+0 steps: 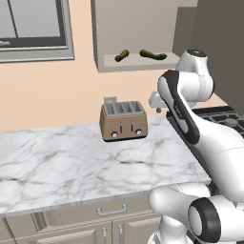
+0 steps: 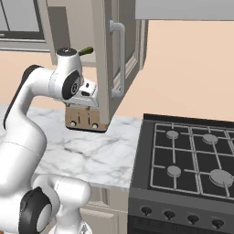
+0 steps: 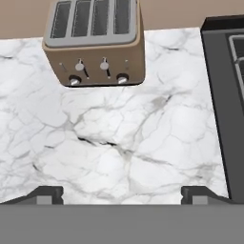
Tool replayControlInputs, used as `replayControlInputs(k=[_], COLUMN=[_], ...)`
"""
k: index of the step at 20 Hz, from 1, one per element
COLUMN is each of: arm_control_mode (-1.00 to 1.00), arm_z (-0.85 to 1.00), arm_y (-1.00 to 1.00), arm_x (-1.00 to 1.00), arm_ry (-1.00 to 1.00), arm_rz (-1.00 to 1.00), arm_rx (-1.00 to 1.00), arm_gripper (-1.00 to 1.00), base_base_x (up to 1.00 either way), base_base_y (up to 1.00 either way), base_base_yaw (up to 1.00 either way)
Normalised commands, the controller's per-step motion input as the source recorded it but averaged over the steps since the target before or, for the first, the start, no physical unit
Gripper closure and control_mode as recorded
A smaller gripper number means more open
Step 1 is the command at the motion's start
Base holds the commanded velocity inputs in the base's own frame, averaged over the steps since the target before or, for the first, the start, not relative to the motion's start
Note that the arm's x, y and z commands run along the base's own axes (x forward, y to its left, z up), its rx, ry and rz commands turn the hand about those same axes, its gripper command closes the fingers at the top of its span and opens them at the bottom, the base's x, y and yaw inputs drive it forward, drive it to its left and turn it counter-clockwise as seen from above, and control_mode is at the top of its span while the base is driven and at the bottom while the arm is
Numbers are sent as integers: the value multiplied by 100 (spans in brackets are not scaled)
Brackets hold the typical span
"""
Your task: Pick the squashs from the cabinet and place them in one bowl. Pick the lemon from the sink and place it in the other bowl.
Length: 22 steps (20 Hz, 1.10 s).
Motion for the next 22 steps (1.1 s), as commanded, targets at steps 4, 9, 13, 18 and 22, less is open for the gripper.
replayControlInputs(k=[4,9,13,18,22], arm_control_mode=[-100,-100,-100,-100,-100], arm_z=[21,26,41,37,31], arm_y=[0,0,0,0,0], arm_x=[-4,-3,0,0,0], arm_ry=[-11,-21,-18,-14,-11], arm_rz=[0,0,0,0,0], arm_rx=[-1,-1,0,-1,-6], arm_gripper=[-100,-100,-100,-100,-100], base_base_x=[0,0,0,0,0], base_base_y=[0,0,0,0,0], base_base_yaw=[0,0,0,0,0])
